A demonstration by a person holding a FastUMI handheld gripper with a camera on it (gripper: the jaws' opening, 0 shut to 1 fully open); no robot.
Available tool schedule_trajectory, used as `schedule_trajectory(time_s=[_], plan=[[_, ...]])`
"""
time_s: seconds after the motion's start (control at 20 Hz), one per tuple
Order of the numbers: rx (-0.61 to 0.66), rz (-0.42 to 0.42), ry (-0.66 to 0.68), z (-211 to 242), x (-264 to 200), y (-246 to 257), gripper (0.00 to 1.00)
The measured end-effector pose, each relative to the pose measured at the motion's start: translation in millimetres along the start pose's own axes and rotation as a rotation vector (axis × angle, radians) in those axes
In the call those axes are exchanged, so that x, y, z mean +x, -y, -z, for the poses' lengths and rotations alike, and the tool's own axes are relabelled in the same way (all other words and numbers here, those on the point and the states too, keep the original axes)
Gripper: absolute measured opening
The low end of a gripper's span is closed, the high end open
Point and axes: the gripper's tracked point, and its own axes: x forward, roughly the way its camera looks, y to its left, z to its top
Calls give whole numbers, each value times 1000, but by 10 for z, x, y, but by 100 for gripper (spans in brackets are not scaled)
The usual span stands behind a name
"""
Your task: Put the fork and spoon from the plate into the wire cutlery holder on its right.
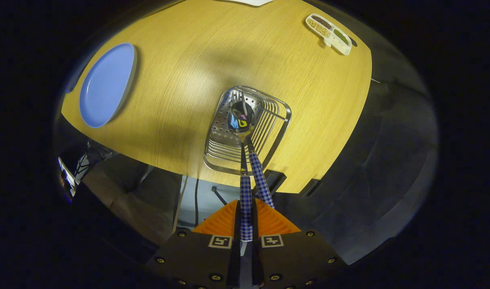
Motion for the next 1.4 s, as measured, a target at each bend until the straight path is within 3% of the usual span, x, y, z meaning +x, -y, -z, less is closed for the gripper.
schedule_trajectory(time_s=[0.2,0.35,0.4,0.45,0.5,0.6,0.7,1.1,1.4], plan=[[10,-1,12,3,-68,24,12],[31,-13,44,-4,-103,24,30],[38,-22,55,3,-121,7,37],[43,-24,65,3,-142,4,61],[43,-26,75,9,-148,-3,69],[42,-32,97,21,-192,-31,73],[28,-48,121,27,-246,-96,99],[107,1,268,175,-531,-105,97],[132,-18,418,163,-717,-568,97]])
